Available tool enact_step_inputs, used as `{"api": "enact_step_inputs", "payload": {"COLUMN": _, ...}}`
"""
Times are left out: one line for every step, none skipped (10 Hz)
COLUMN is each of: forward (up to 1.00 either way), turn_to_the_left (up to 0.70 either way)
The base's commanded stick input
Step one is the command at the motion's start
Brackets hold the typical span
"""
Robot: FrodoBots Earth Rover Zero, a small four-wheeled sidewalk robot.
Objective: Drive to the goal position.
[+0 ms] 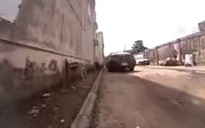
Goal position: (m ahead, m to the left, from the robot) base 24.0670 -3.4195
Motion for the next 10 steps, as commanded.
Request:
{"api": "enact_step_inputs", "payload": {"forward": 0.0, "turn_to_the_left": -0.85}}
{"api": "enact_step_inputs", "payload": {"forward": 0.0, "turn_to_the_left": -0.85}}
{"api": "enact_step_inputs", "payload": {"forward": 0.0, "turn_to_the_left": -0.85}}
{"api": "enact_step_inputs", "payload": {"forward": 0.41, "turn_to_the_left": -0.6}}
{"api": "enact_step_inputs", "payload": {"forward": 0.85, "turn_to_the_left": -0.34}}
{"api": "enact_step_inputs", "payload": {"forward": 0.85, "turn_to_the_left": -0.34}}
{"api": "enact_step_inputs", "payload": {"forward": 0.85, "turn_to_the_left": -0.34}}
{"api": "enact_step_inputs", "payload": {"forward": 0.85, "turn_to_the_left": -0.22}}
{"api": "enact_step_inputs", "payload": {"forward": 0.85, "turn_to_the_left": -0.02}}
{"api": "enact_step_inputs", "payload": {"forward": 0.85, "turn_to_the_left": -0.21}}
